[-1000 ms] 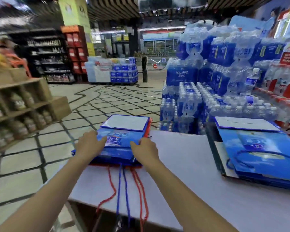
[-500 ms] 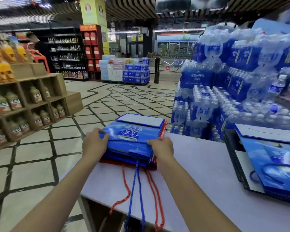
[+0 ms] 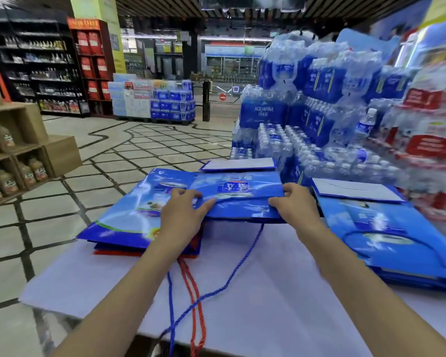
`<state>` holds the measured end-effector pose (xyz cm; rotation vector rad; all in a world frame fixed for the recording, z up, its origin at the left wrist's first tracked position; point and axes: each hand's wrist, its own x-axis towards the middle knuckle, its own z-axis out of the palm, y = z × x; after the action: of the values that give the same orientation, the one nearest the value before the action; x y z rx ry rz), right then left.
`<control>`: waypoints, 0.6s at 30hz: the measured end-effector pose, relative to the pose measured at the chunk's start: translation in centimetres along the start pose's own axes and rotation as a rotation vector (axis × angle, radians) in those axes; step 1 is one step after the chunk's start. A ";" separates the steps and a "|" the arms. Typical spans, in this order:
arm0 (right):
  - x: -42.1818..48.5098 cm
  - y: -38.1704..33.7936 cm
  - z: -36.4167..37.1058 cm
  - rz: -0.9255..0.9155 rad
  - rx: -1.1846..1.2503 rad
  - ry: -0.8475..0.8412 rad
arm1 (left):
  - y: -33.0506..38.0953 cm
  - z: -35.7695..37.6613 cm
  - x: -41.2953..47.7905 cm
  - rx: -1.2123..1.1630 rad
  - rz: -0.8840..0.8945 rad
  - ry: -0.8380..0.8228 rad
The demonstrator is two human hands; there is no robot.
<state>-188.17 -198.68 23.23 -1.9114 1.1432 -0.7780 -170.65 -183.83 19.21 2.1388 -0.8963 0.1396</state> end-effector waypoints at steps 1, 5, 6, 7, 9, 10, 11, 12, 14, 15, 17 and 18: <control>0.2 1.2 -0.8 0.015 -0.138 -0.014 | 0.5 1.2 -0.3 0.038 0.013 -0.078; 0.2 5.1 -2.3 0.048 -0.602 -0.155 | 1.4 5.1 -2.0 0.269 0.064 -0.262; 0.2 5.8 -2.2 0.037 -0.665 -0.200 | 1.4 5.7 -2.4 0.373 0.093 -0.266; 0.1 6.3 -2.1 0.019 -0.719 -0.240 | 1.5 6.2 -2.7 0.465 0.115 -0.259; -0.1 6.8 -1.7 -0.009 -0.809 -0.294 | 1.5 6.7 -3.2 0.583 0.148 -0.237; -0.1 7.0 -1.4 -0.022 -0.840 -0.303 | 1.5 6.9 -3.6 0.622 0.166 -0.225; -0.2 7.1 -1.2 -0.040 -0.863 -0.303 | 1.5 7.1 -3.9 0.658 0.182 -0.219; -0.2 7.0 -1.1 -0.053 -0.885 -0.297 | 1.6 7.2 -4.2 0.689 0.194 -0.221; -0.3 6.9 -1.0 -0.073 -0.927 -0.276 | 1.8 7.5 -4.6 0.740 0.200 -0.230; -0.4 6.9 -0.9 -0.080 -0.941 -0.262 | 1.9 7.6 -4.7 0.760 0.199 -0.226; -0.5 6.8 -0.7 -0.101 -0.969 -0.229 | 2.3 7.6 -4.6 0.785 0.209 -0.220; -0.5 6.9 -0.6 -0.118 -0.988 -0.219 | 2.4 7.7 -4.4 0.786 0.226 -0.234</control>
<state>-191.82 -200.52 17.66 -2.7858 1.4156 0.0092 -176.89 -187.95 13.89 2.8024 -1.3843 0.4189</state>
